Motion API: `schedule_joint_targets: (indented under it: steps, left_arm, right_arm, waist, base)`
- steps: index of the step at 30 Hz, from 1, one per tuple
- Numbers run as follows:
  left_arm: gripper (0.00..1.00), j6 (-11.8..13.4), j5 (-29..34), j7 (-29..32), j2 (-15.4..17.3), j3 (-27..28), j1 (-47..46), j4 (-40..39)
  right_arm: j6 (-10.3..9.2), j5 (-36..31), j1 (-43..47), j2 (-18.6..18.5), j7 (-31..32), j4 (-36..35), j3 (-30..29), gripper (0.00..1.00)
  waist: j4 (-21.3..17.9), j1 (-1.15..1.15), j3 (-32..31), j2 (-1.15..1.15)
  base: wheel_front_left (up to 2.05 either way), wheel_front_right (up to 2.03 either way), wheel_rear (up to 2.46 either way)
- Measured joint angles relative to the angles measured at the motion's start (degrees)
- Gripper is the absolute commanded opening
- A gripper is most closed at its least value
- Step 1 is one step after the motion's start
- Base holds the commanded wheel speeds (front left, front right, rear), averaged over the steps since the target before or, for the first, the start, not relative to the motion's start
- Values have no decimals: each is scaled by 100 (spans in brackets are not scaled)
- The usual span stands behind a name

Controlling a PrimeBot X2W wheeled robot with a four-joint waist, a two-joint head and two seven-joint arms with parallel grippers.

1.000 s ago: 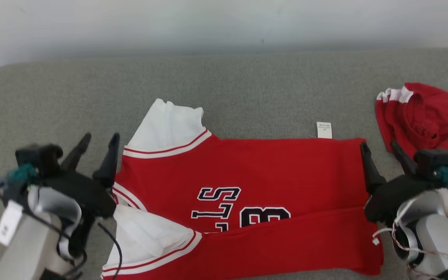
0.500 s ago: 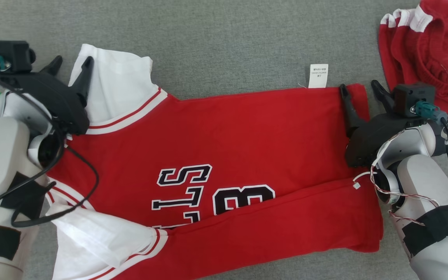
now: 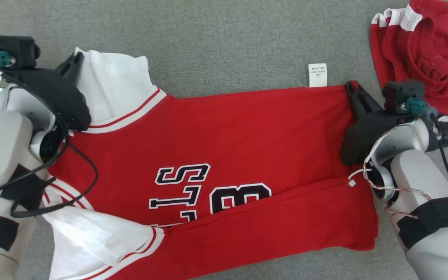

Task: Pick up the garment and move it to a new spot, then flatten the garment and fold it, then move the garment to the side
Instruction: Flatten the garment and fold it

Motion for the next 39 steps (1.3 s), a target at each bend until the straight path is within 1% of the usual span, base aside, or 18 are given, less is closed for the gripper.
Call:
schedule_joint_targets:
  steps: [5, 9, 14, 18, 21, 22, 27, 28, 30, 35, 38, 39]
  left_arm:
    - [0, 0, -204, -300, 89, -13, -151, -12]
    - [0, 0, -344, -474, 81, -201, -180, -48]
    - [0, 0, -623, -613, 130, -438, -24, -107]
    - [0, 0, -836, -698, 170, -698, 269, -320]
    - [0, 0, -1045, -744, 255, -907, 392, -557]
    - [0, 0, -1045, -744, 255, -907, 392, -557]
    - [0, 0, -1227, -802, 543, -1243, 686, -971]
    - [0, 0, -1443, -867, 715, -1363, 861, -1162]
    - [0, 0, -1504, -901, 821, -1430, 960, -1314]
    - [0, 0, -1551, -1073, 1080, -1668, 1271, -1681]
    - [0, 0, -1592, -1123, 1143, -1803, 1464, -1887]
    - [0, 0, -1592, -1156, 1170, -1928, 1595, -2016]
  right_arm:
    - [9, 0, -84, -100, -136, 133, -99, 0]
    - [109, 55, -169, -146, -229, 250, -172, 0]
    - [293, 271, -146, -137, -276, 444, -219, 0]
    - [482, 556, -94, -143, -328, 532, -371, 0]
    - [660, 736, 34, -200, -375, 557, -498, 0]
    - [660, 736, 34, -200, -375, 557, -498, 0]
    - [968, 1043, 347, -349, -379, 547, -661, 0]
    - [1046, 1279, 529, -361, -378, 549, -737, 0]
    - [1117, 1316, 624, -396, -370, 530, -704, 0]
    - [1163, 1422, 889, -525, -370, 398, -641, 0]
    - [1200, 1423, 1050, -635, -370, 335, -535, 0]
    - [1210, 1422, 1182, -723, -370, 312, -478, 0]
  waist:
    - [74, 0, -120, 0]
    - [144, 0, -249, 0]
    - [224, 0, -445, 0]
    - [276, 0, -615, 0]
    - [315, 0, -741, 0]
    - [315, 0, -741, 0]
    - [372, 0, -956, 0]
    - [400, 0, -1084, -1]
    - [415, 0, -1164, -1]
    - [468, -1, -1380, -1]
    - [503, 0, -1483, -1]
    - [531, -1, -1553, -1]
  base:
    - [0, 0, 0]
    - [0, 0, 0]
    - [0, 0, 0]
    - [0, 0, 0]
    - [0, 0, 0]
    - [0, 0, 0]
    - [0, 0, 0]
    - [0, 0, 0]
    - [0, 0, 0]
    - [0, 0, 0]
    - [0, 0, 0]
    - [0, 0, 0]
